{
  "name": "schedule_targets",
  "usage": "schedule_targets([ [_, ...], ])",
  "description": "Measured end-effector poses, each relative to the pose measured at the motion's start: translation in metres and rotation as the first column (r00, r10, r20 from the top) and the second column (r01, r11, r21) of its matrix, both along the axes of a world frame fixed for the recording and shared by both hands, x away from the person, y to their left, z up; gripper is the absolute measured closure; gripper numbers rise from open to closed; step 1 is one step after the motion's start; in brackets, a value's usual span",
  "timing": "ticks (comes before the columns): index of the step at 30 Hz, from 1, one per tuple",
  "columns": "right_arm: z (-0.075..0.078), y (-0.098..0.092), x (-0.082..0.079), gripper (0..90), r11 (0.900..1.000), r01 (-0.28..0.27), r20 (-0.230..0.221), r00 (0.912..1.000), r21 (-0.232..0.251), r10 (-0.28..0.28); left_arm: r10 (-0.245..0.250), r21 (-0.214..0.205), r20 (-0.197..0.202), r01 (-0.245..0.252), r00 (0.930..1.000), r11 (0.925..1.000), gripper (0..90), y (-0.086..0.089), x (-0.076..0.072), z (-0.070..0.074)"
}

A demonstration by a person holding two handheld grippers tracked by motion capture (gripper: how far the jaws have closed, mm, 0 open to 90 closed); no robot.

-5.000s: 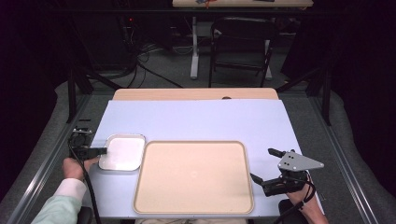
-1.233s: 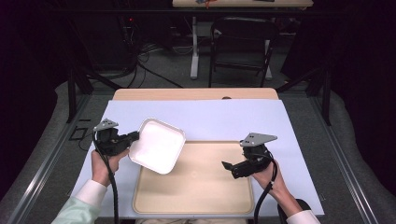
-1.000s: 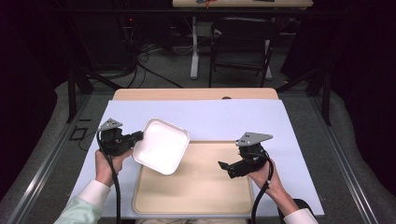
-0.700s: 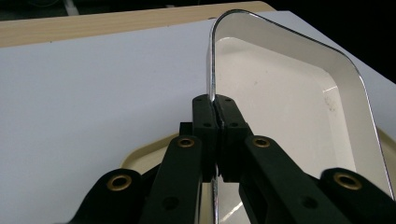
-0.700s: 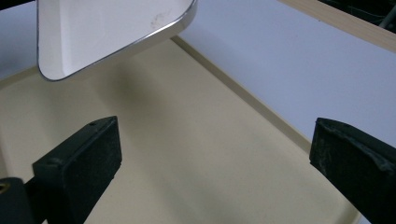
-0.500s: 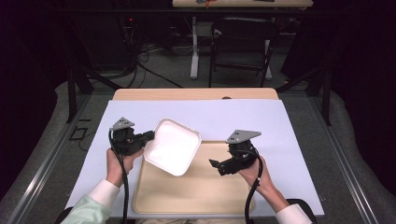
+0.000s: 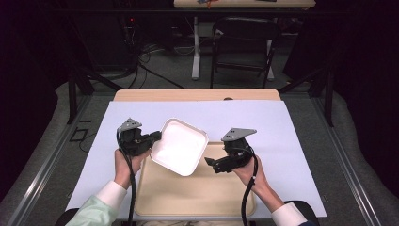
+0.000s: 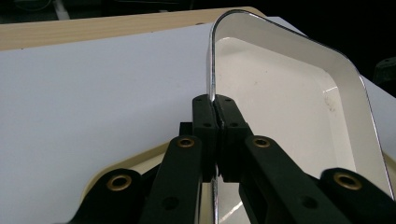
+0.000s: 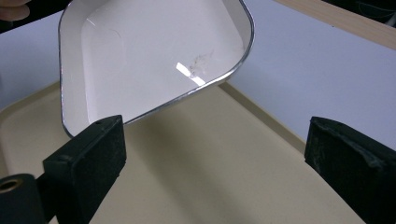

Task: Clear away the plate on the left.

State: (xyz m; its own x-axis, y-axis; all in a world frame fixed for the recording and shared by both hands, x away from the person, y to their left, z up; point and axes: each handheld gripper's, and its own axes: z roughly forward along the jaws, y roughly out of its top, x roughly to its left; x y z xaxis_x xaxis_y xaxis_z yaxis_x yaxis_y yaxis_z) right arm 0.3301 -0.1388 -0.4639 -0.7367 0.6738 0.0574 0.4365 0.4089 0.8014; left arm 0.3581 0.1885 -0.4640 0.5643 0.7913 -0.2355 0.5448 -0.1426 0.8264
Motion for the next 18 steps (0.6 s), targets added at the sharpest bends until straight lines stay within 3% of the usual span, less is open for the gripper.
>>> schedule_targets([
  [14,-0.009,0.010,0.011,9.8,0.9995,0.033,-0.076,0.9966,-0.002,-0.033,-0.011,-0.008,0.026,0.012,0.9996,0.9999,88.0,-0.013,-0.003,0.001],
  [18,-0.011,0.011,0.013,17.6,0.9992,0.035,-0.092,0.9952,0.020,-0.033,-0.004,-0.011,0.025,0.005,0.9997,0.9999,87.7,-0.013,-0.003,0.000],
])
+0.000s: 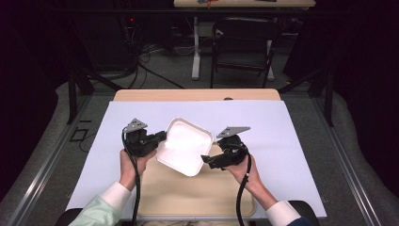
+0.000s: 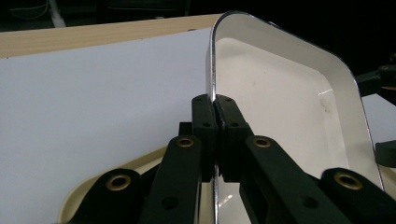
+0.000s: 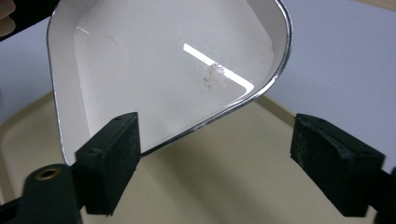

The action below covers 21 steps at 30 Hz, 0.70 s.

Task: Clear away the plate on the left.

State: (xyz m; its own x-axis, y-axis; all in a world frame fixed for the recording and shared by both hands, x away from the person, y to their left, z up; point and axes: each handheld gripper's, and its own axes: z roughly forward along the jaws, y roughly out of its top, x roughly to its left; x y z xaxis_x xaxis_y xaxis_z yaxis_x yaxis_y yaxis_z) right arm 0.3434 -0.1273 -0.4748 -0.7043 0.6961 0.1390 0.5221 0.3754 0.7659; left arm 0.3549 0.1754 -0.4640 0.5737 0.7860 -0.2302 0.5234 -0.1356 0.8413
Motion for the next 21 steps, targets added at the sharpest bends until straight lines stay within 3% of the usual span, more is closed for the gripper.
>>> schedule_targets([
  [1,0.000,0.001,0.000,26.0,0.9999,0.003,-0.005,1.0000,0.013,-0.003,-0.003,-0.004,0.000,0.003,1.0000,1.0000,87.8,-0.001,-0.001,0.000],
  [5,0.002,0.002,-0.002,44.8,0.9999,0.004,0.016,0.9999,0.016,-0.005,-0.018,-0.002,0.001,0.018,0.9998,0.9998,87.6,-0.003,-0.003,-0.001],
  [8,0.002,0.001,-0.003,53.2,0.9997,0.018,0.023,0.9996,0.017,-0.018,-0.022,-0.010,0.006,0.022,0.9997,0.9997,87.1,-0.004,-0.005,-0.001],
  [21,0.010,-0.017,-0.008,70.7,0.9989,0.046,0.012,0.9989,-0.006,-0.046,-0.098,0.014,-0.046,0.099,0.9941,0.9950,86.0,-0.015,-0.013,-0.007],
])
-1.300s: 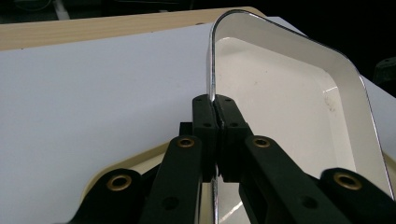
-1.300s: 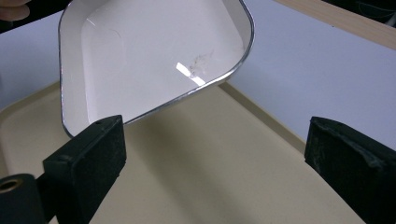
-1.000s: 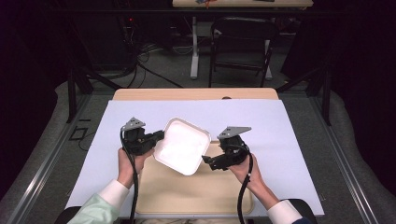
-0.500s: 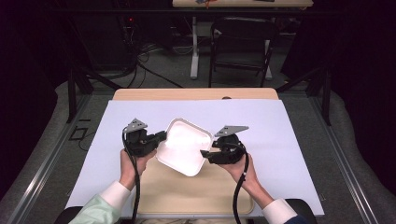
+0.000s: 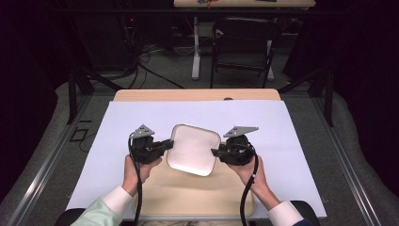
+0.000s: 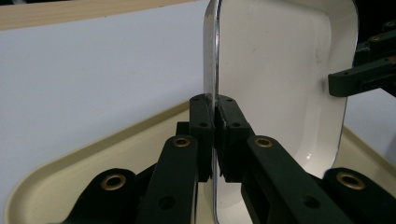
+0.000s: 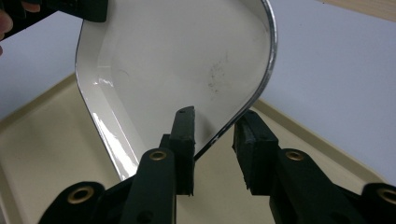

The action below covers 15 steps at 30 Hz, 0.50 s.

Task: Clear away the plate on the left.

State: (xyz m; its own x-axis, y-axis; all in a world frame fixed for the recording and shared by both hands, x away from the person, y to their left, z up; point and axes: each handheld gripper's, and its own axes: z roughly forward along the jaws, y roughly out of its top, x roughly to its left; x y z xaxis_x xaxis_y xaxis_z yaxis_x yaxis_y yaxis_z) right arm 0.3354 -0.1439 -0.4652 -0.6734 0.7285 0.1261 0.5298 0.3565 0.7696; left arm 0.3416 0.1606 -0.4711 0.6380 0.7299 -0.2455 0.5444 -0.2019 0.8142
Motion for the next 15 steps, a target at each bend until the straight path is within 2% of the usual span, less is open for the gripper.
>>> schedule_targets([
  [2,0.000,-0.001,-0.001,71.3,1.0000,0.003,-0.006,1.0000,-0.004,-0.004,-0.013,0.000,-0.009,0.013,0.9999,0.9999,85.9,-0.001,-0.001,-0.001],
  [5,0.001,-0.004,-0.002,72.9,0.9995,0.004,-0.025,0.9997,-0.032,-0.005,-0.025,-0.022,-0.055,0.024,0.9982,0.9995,85.3,-0.004,-0.004,-0.006],
  [10,0.002,-0.006,-0.002,75.0,0.9988,0.001,-0.043,0.9991,-0.048,-0.003,-0.039,-0.018,-0.083,0.038,0.9958,0.9991,85.4,-0.005,-0.006,-0.010],
  [12,0.004,-0.007,-0.003,75.9,0.9987,-0.001,-0.043,0.9991,-0.051,-0.001,-0.055,-0.040,-0.129,0.050,0.9901,0.9979,85.3,-0.004,-0.004,-0.013],
  [15,0.006,-0.009,-0.004,76.9,0.9984,-0.002,-0.067,0.9978,-0.057,-0.001,-0.062,-0.043,-0.147,0.056,0.9871,0.9975,85.4,-0.004,-0.005,-0.016],
])
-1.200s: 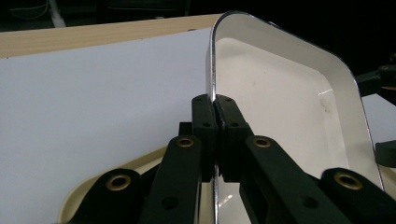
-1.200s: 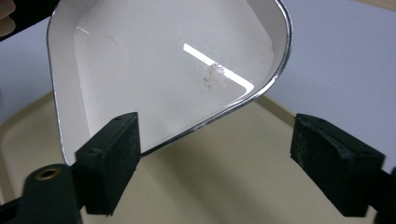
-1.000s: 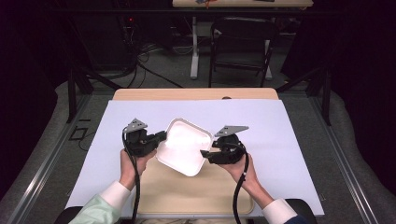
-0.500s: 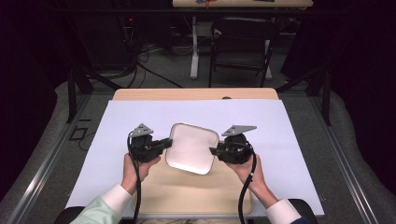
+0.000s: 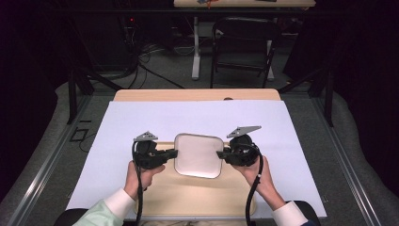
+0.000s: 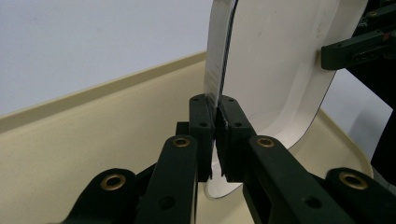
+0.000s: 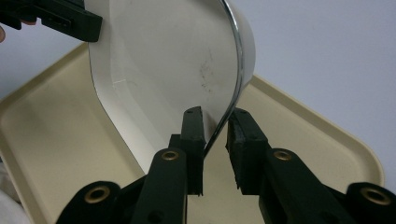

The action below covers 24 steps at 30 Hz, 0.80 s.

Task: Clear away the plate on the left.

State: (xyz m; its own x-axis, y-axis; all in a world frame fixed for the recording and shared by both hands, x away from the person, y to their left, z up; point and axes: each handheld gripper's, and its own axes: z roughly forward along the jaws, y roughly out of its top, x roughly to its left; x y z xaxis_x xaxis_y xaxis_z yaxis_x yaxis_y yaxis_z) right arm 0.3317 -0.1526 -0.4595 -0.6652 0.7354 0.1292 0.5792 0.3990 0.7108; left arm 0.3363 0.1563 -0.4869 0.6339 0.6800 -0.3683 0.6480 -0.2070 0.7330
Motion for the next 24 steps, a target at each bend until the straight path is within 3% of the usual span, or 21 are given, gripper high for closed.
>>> schedule_targets([
  [10,0.0011,0.0011,0.0004,77.8,1.0000,0.002,-0.049,0.9988,0.003,-0.002,-0.001,-0.026,-0.070,-0.001,0.9975,0.9997,85.2,0.0038,-0.0024,-0.0038],
  [24,-0.0018,0.0055,0.0043,78.3,0.9999,-0.006,-0.097,0.9953,-0.014,0.005,-0.001,-0.011,-0.093,0.000,0.9956,0.9999,84.9,0.0065,-0.0068,-0.0055],
])
